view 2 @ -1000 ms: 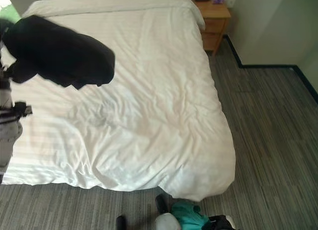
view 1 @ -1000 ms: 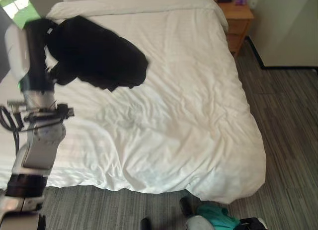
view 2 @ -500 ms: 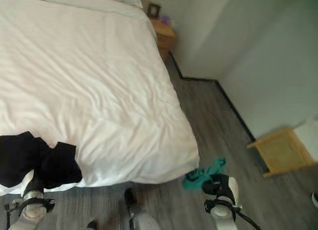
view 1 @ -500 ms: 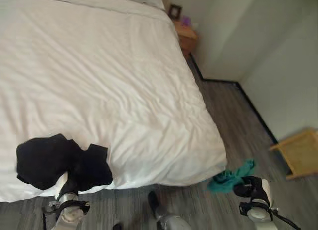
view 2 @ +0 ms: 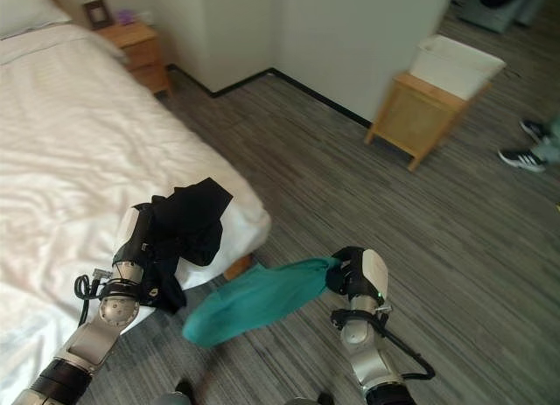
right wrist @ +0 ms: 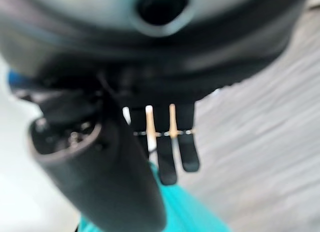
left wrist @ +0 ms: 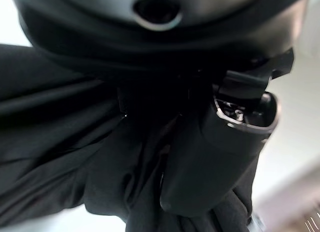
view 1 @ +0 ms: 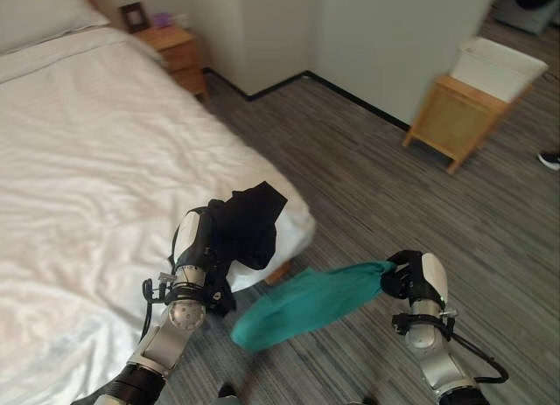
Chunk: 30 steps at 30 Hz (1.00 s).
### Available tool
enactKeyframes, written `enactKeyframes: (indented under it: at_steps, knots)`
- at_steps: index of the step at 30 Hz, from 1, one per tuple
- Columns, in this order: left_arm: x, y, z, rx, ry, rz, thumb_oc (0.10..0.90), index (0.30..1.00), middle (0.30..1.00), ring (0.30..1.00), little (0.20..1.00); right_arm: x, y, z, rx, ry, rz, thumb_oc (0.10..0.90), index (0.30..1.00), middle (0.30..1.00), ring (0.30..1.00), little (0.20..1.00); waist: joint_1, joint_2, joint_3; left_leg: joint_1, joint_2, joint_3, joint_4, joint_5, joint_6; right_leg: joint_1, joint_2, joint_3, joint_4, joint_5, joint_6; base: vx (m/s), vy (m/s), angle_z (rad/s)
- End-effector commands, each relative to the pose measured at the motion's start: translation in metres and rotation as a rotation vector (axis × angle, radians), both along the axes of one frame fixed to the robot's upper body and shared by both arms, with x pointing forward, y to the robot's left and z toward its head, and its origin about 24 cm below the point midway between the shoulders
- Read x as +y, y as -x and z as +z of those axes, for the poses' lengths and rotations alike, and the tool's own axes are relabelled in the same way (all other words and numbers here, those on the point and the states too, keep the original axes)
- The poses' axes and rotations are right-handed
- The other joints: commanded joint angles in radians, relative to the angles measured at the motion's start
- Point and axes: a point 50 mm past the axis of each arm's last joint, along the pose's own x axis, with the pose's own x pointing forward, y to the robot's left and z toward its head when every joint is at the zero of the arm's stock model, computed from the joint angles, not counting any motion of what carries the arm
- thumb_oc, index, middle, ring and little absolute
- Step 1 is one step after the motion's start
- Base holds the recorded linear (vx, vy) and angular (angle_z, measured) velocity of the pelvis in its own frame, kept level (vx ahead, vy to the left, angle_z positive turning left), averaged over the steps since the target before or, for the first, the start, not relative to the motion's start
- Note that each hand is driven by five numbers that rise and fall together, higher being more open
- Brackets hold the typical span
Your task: Pick up bed clothes into laundry basket.
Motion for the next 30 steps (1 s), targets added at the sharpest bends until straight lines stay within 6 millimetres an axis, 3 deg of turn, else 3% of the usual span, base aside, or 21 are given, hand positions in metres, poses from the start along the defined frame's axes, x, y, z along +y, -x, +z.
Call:
enactKeyframes:
  at_steps: [1,2,3,4,6,9,10,11,12,13,14,15,17,18,20,21,22,25,26,28,30]
  knots:
    - [-0.032,-0.01,0.045,-0.254,0.082,-0.1,0.4,0.3,0.3,0.3,0.3,0.015,-0.032,0.101,-0.474,0.159,0.152,0.4,0.3,0.3,0.3,0.3,-0.033,0.021,-0.038,-0.109,0.061,-0.199,-0.104,0.083,-0.081,0.055,0.046,0.084,-0.014,-0.177,-0.015,-0.18,-0.209,-1.05]
    - [-0.032,-0.011,0.045,-0.257,0.082,-0.099,0.4,0.3,0.3,0.3,0.3,0.015,-0.033,0.102,-0.477,0.159,0.152,0.4,0.3,0.3,0.3,0.3,-0.034,0.023,-0.034,-0.115,0.064,-0.202,-0.095,0.083,-0.079,0.052,0.049,0.085,-0.011,-0.174,-0.016,-0.24,-0.32,-1.42]
    - [-0.036,-0.012,0.043,-0.247,0.118,-0.091,0.4,0.3,0.3,0.3,0.3,0.029,-0.037,0.106,-0.485,0.169,0.234,0.4,0.3,0.3,0.3,0.3,-0.038,0.005,-0.016,-0.083,0.009,-0.325,0.011,0.026,-0.055,0.041,0.074,0.132,-0.007,-0.167,-0.051,-0.19,-0.206,-1.46]
    - [-0.036,-0.012,0.044,-0.249,0.119,-0.09,0.4,0.3,0.3,0.3,0.3,0.029,-0.037,0.107,-0.487,0.17,0.235,0.4,0.3,0.3,0.3,0.3,-0.041,0.006,-0.016,-0.091,0.009,-0.328,0.017,0.028,-0.053,0.037,0.075,0.131,-0.007,-0.162,-0.051,-0.24,-0.328,-1.61]
    - [-0.039,-0.009,0.036,-0.224,0.118,-0.076,0.4,0.3,0.3,0.3,0.3,0.04,-0.039,0.111,-0.495,0.185,0.301,0.4,0.3,0.3,0.3,0.3,-0.046,-0.006,-0.014,-0.111,-0.057,-0.403,0.201,0.033,-0.016,0.022,0.114,0.21,-0.002,-0.145,-0.091,-0.13,-0.36,-1.54]
    - [-0.033,-0.003,0.032,-0.212,0.112,-0.052,0.4,0.3,0.3,0.3,0.3,0.044,-0.039,0.113,-0.497,0.194,0.333,0.4,0.3,0.3,0.3,0.3,-0.034,0.007,-0.016,-0.158,-0.187,-0.436,0.259,-0.026,0.022,0.038,0.162,0.281,-0.003,-0.158,-0.114,0.08,-0.239,-1.22]
    - [-0.033,-0.003,0.031,-0.212,0.113,-0.052,0.4,0.3,0.3,0.3,0.3,0.044,-0.038,0.113,-0.496,0.194,0.334,0.4,0.3,0.3,0.3,0.3,-0.032,0.007,-0.014,-0.156,-0.188,-0.433,0.265,-0.033,0.025,0.041,0.16,0.283,-0.004,-0.16,-0.113,0.15,-0.128,-1.06]
    - [-0.032,-0.004,0.032,-0.218,0.103,-0.046,0.4,0.3,0.3,0.3,0.3,0.042,-0.037,0.114,-0.499,0.203,0.326,0.4,0.3,0.3,0.3,0.3,-0.027,0.022,-0.005,-0.185,-0.248,-0.411,0.201,-0.07,0.042,0.059,0.18,0.3,0.002,-0.171,-0.123,0.12,-0.084,-0.8]
    - [-0.033,-0.004,0.032,-0.218,0.103,-0.047,0.4,0.3,0.3,0.3,0.3,0.041,-0.037,0.114,-0.498,0.204,0.325,0.4,0.3,0.3,0.3,0.3,-0.025,0.02,-0.004,-0.181,-0.25,-0.408,0.199,-0.073,0.045,0.062,0.177,0.301,0.003,-0.175,-0.122,0.25,-0.12,-0.75]
    - [-0.033,-0.005,0.032,-0.214,0.094,-0.049,0.4,0.3,0.3,0.3,0.3,0.039,-0.037,0.115,-0.498,0.222,0.323,0.4,0.3,0.3,0.3,0.3,-0.024,0.048,-0.008,-0.177,-0.298,-0.38,0.094,-0.071,0.065,0.072,0.211,0.303,0.005,-0.185,-0.128,0.26,-0.056,-0.43]
    - [-0.035,-0.007,0.031,-0.21,0.093,-0.048,0.4,0.3,0.3,0.3,0.3,0.036,-0.039,0.117,-0.498,0.254,0.315,0.4,0.3,0.3,0.3,0.3,-0.017,0.064,-0.009,-0.168,-0.334,-0.362,-0.006,-0.04,0.075,0.092,0.23,0.311,0.0,-0.196,-0.131,0.25,-0.061,-0.37]
    - [-0.035,-0.007,0.031,-0.21,0.093,-0.048,0.4,0.3,0.3,0.3,0.3,0.036,-0.039,0.117,-0.498,0.255,0.315,0.4,0.3,0.3,0.3,0.3,-0.016,0.063,-0.008,-0.164,-0.336,-0.361,-0.012,-0.037,0.076,0.094,0.228,0.312,0.0,-0.197,-0.131,0.22,-0.085,-0.42]
    - [-0.035,-0.01,0.034,-0.219,0.091,-0.037,0.4,0.3,0.3,0.3,0.3,0.034,-0.044,0.124,-0.517,0.305,0.306,0.4,0.3,0.3,0.3,0.3,0.0,0.103,-0.007,-0.201,-0.378,-0.329,-0.13,0.04,0.075,0.128,0.285,0.34,-0.009,-0.213,-0.141,0.38,-0.118,-0.83]
    - [-0.037,-0.015,0.041,-0.242,0.104,-0.033,0.4,0.3,0.3,0.3,0.3,0.024,-0.05,0.135,-0.535,0.383,0.257,0.4,0.3,0.3,0.3,0.3,0.021,0.125,-0.006,-0.271,-0.401,-0.253,-0.207,0.061,0.053,0.197,0.295,0.37,-0.005,-0.277,-0.151,0.43,-0.102,-1.01]
    - [-0.04,-0.017,0.043,-0.25,0.111,-0.032,0.4,0.3,0.3,0.3,0.3,0.022,-0.052,0.139,-0.545,0.405,0.241,0.4,0.3,0.3,0.3,0.3,0.036,0.133,-0.004,-0.288,-0.387,-0.221,-0.21,0.07,0.056,0.208,0.293,0.391,0.002,-0.29,-0.152,0.37,-0.031,-0.24]
    - [-0.023,-0.017,0.045,-0.254,0.078,-0.009,0.4,0.3,0.3,0.3,0.3,-0.058,-0.028,0.209,-0.591,0.516,0.113,0.4,0.3,0.3,0.3,0.3,0.015,0.128,-0.022,-0.271,-0.366,-0.194,-0.247,0.066,0.069,0.219,0.293,0.404,0.008,-0.304,-0.143,0.58,0.066,0.33]
    - [-0.024,-0.019,0.053,-0.292,0.112,0.015,0.4,0.3,0.3,0.3,0.3,-0.036,-0.008,0.191,-0.683,0.458,0.115,0.4,0.3,0.3,0.3,0.3,-0.024,0.14,-0.03,-0.248,-0.337,-0.154,-0.249,0.101,0.091,0.223,0.279,0.408,0.02,-0.324,-0.136,0.5,0.061,0.39]
    - [-0.027,-0.021,0.051,-0.276,0.093,-0.005,0.4,0.3,0.3,0.3,0.3,-0.038,0.002,0.19,-0.669,0.479,0.136,0.4,0.3,0.3,0.3,0.3,-0.05,0.111,-0.064,-0.229,-0.354,-0.153,-0.249,0.099,0.101,0.225,0.232,0.39,0.062,-0.348,-0.119,0.57,0.057,0.43]
    - [-0.025,-0.02,0.049,-0.262,0.089,-0.01,0.4,0.3,0.3,0.3,0.3,-0.043,0.006,0.182,-0.642,0.467,0.113,0.4,0.3,0.3,0.3,0.3,-0.062,0.085,-0.083,-0.194,-0.364,-0.149,-0.253,0.069,0.113,0.187,0.201,0.371,0.196,-0.273,-0.078,0.46,-0.044,-0.1]
    - [-0.024,-0.017,0.045,-0.237,0.089,-0.015,0.4,0.3,0.3,0.3,0.3,-0.036,0.004,0.178,-0.635,0.451,0.133,0.4,0.3,0.3,0.3,0.3,-0.077,0.066,-0.073,-0.144,-0.374,-0.148,-0.261,0.036,0.127,0.106,0.182,0.378,0.396,-0.099,0.004,0.5,-0.074,-0.33]
    - [-0.024,-0.018,0.046,-0.237,0.072,-0.021,0.4,0.3,0.3,0.3,0.3,-0.031,0.002,0.178,-0.65,0.441,0.136,0.4,0.3,0.3,0.3,0.3,-0.101,0.076,-0.046,-0.087,-0.341,-0.156,-0.271,0.007,0.129,-0.006,0.178,0.359,0.556,-0.046,0.028,0.4,-0.083,-0.28]
